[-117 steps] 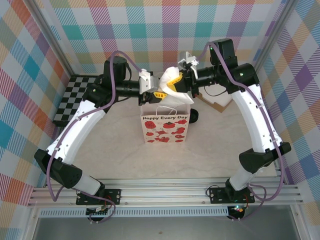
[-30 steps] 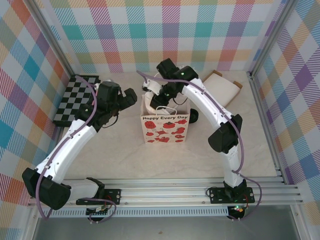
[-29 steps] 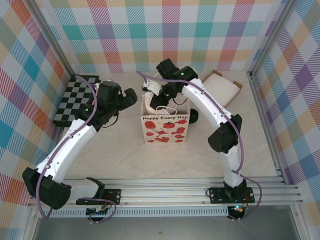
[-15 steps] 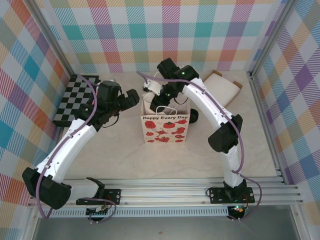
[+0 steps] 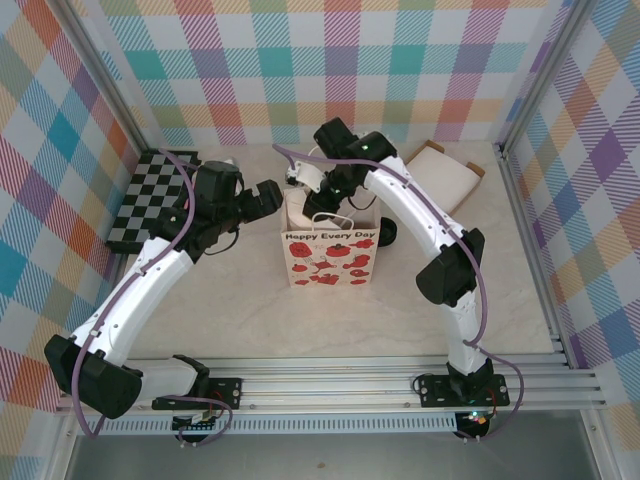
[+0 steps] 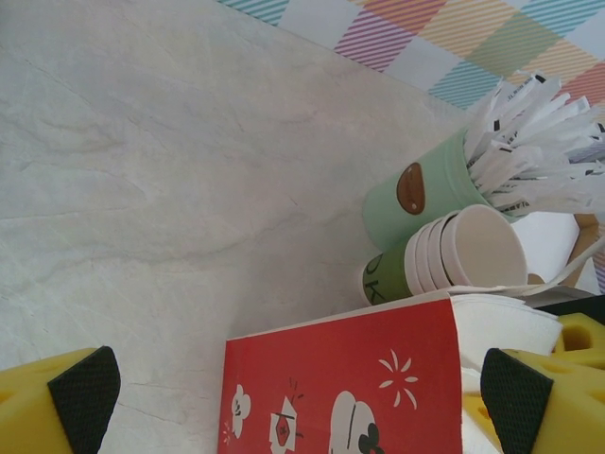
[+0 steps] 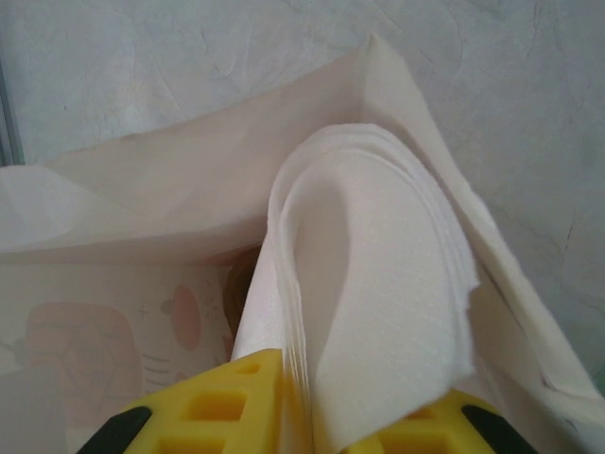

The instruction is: Pack the takeout coffee

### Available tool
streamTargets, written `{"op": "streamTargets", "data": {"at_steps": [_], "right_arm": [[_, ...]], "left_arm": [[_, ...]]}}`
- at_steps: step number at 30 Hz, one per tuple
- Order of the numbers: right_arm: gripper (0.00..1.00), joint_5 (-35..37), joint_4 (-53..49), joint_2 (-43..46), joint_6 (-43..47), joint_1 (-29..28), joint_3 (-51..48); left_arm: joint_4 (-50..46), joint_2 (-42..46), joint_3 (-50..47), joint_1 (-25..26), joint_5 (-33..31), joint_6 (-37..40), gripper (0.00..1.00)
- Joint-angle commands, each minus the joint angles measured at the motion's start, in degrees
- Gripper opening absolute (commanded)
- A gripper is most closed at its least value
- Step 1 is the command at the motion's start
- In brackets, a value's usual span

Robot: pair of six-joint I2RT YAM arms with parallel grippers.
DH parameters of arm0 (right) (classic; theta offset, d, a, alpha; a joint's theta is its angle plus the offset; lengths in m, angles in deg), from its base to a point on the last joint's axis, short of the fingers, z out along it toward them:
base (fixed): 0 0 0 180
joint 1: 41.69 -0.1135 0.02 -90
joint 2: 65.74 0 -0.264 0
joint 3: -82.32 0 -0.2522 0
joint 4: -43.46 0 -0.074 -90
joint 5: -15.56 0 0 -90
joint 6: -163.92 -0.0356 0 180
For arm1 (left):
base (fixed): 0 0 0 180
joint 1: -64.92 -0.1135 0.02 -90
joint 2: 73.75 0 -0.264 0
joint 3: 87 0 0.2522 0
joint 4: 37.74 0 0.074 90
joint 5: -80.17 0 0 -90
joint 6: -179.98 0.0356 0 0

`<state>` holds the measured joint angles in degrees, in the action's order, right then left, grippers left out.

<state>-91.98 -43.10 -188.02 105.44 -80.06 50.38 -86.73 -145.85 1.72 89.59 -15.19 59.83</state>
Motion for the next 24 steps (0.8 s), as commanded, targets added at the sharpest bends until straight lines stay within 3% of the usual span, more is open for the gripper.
{"op": "streamTargets", "data": {"at_steps": [1,9,13,18,24], "right_arm": [[0.19,-2.1,0.5,0.8,-0.6,-0.7,-2.2],[0.22,1.7,-0.9,1.3,1.2,-1.0,-3.3],[0.38,1.4,-0.1,3.2,0.2,-1.0,-2.5],[0.48,0.4,1.0,5.8,-2.1,-1.0,-2.1],[0.65,5.0,4.6,9.7,-4.6,-1.0,-4.8]], "left_arm": [[1.1,0.6,1.4,-0.5,1.6,1.3,1.0],[1.9,-0.2,1.5,-0.5,4.0,1.4,1.0],[2.4,-1.3,2.3,-0.4,6.2,1.3,1.0],[2.2,-2.3,2.7,-0.5,7.4,1.3,1.0],[1.4,-1.7,2.2,-0.4,6.7,1.4,1.0]]}}
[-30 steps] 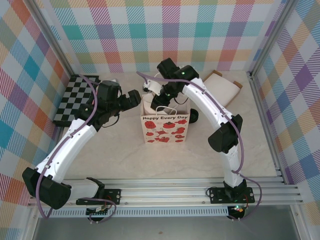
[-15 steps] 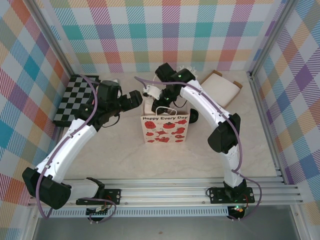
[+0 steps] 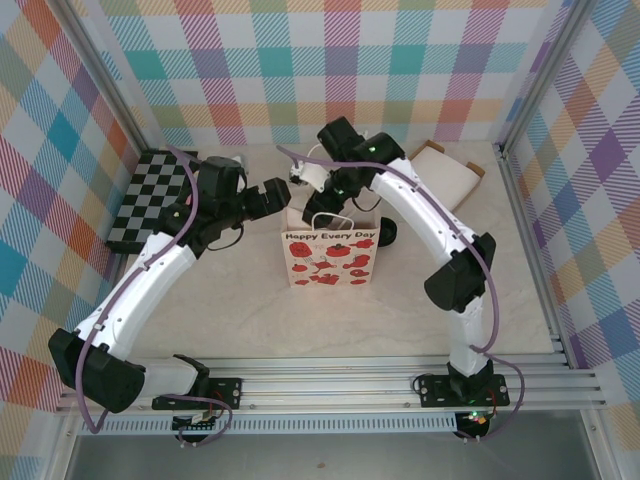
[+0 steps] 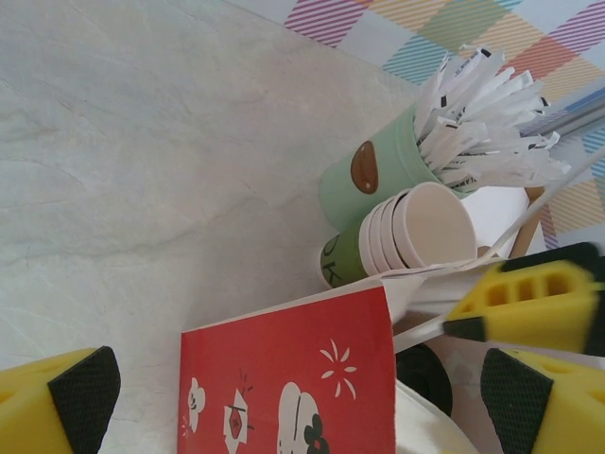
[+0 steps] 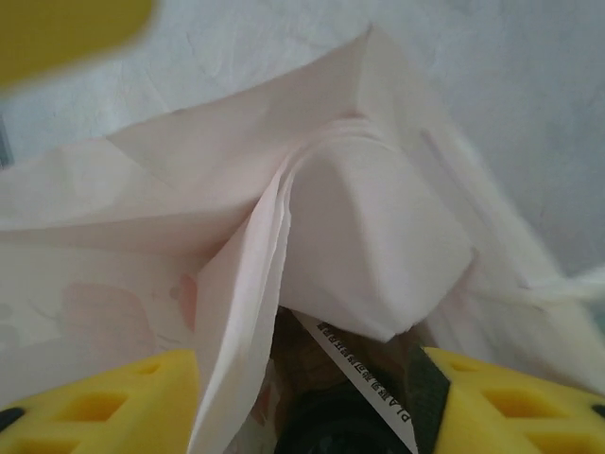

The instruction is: Pack the takeout coffee

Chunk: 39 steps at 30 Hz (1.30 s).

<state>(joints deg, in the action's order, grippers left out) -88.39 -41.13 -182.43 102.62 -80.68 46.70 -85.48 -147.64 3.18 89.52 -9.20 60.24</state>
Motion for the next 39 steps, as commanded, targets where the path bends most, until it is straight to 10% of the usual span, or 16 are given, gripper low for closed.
{"op": "streamTargets", "data": {"at_steps": [1,24,39], "right_arm": [[0.66,2.0,3.7,5.1,-2.0,-0.4,-1.8],[1.0,13.7,21.5,19.8,-15.9,-0.4,-12.5],[1.0,33.2,43.3,38.1,-21.2,-0.3,-39.1]], "left_arm": [[0.3,0.3,0.4,-0.3,0.8,1.0,1.0],[-0.2,-1.2,0.5,-0.3,7.7,2.3,0.98],[-6.3,-10.7,10.5,1.3,9.3,4.7,0.31]]}}
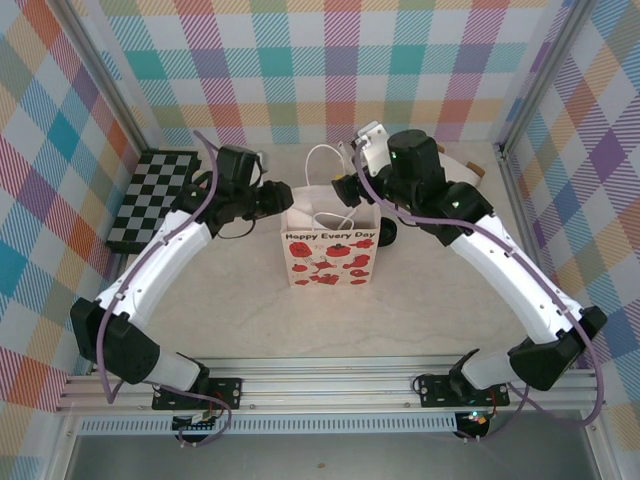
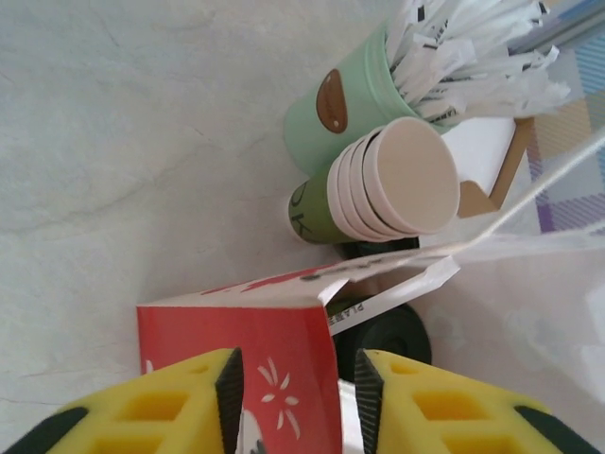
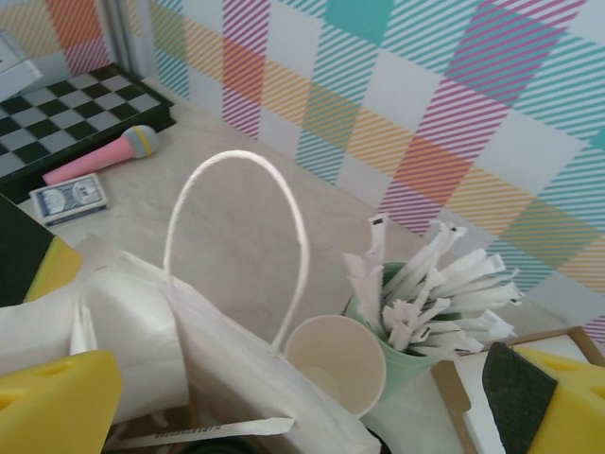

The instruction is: Pack the takeout coffee

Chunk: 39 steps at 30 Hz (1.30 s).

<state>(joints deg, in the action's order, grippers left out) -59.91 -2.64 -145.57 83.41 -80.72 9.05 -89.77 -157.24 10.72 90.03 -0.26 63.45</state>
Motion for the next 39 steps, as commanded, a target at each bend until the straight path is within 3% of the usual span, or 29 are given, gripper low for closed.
{"op": "streamTargets", "data": {"at_steps": [1,5,13,17,25,33,37,39], "right_arm": [[1.0,5.8,4.7,1.6,-2.4,-0.3,-2.1],[1.0,10.0,5.8,3.0,-5.5,-0.1,-5.2],[1.0,11.5,8.7,6.1,-11.3,2.6,-10.8],[1.0,11.2,8.5,7.4,-15.4,5.0,-12.0],[1.0,11.1,11.2,9.8,-24.1,10.4,-15.3],[1.0,11.0,6.6,12.7,-35.6,17.2,-19.4],[1.0,15.4,8.8,15.9,-37.2,19.3,-24.8],[1.0,19.4,11.9,17.5,-35.8,20.4,-29.2]], "left_arm": [[-2.2,-1.5,3.6,0.8,-0.1,1.6,0.27],[-2.8,-2.8,5.0,1.0,0.7,2.2,0.16],[-3.3,-4.4,6.7,1.6,2.1,1.7,0.15],[-3.6,-1.1,4.7,1.6,-3.5,1.0,0.31],[2.0,8.1,-2.9,1.1,-12.5,-0.4,0.46],[6.3,15.4,-10.4,-1.0,-26.0,-2.7,0.97],[8.5,19.3,-15.0,-2.9,-33.3,-1.5,1.0],[9.8,20.6,-17.7,-3.6,-40.0,0.4,1.0]]}}
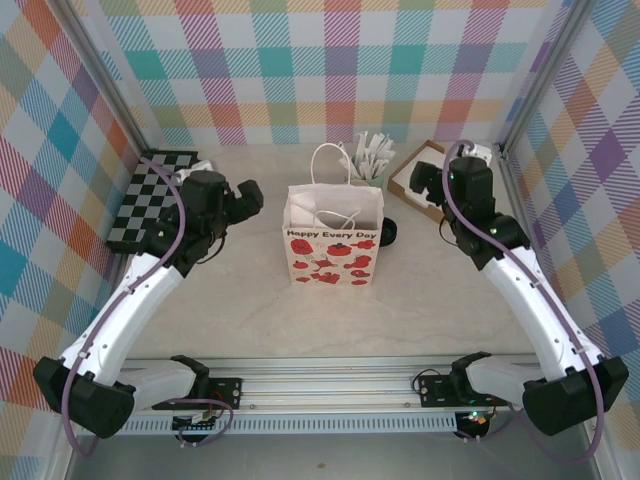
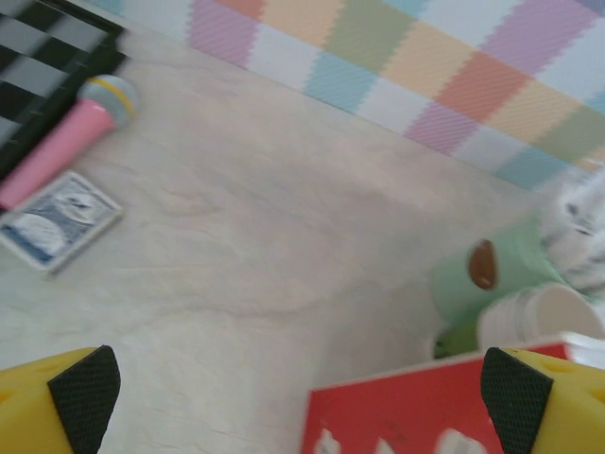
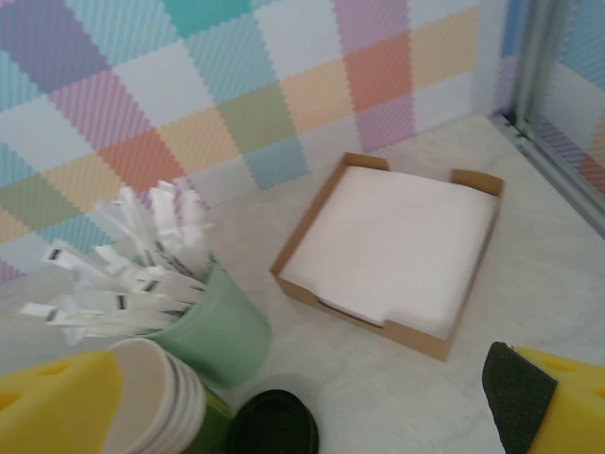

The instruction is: Pack the takeout coffee

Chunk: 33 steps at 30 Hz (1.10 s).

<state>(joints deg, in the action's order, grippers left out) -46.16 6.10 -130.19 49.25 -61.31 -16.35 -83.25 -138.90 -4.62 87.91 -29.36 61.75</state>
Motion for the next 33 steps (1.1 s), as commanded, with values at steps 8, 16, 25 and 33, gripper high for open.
{"op": "streamTargets", "data": {"at_steps": [8,16,25,33], "right_arm": [[1.0,10.2,10.3,0.6,3.7,11.7,-18.9],[1.0,-14.6,25.1,-5.4,5.1,21.1,-28.8],[1.0,-22.9,42.0,-17.2,14.9,21.0,-33.3],[1.0,-22.7,53.6,-22.0,22.5,18.6,-35.5]], "left_arm": [[11.2,0.4,-17.7,-9.3,-34.1,7.0,1.0],[36.5,-0.7,-32.2,-16.5,-17.7,16.9,1.0],[49.0,-6.2,-38.0,-21.2,-3.9,18.3,1.0],[59.7,-15.4,-39.0,-22.3,3.6,21.7,1.0]]}}
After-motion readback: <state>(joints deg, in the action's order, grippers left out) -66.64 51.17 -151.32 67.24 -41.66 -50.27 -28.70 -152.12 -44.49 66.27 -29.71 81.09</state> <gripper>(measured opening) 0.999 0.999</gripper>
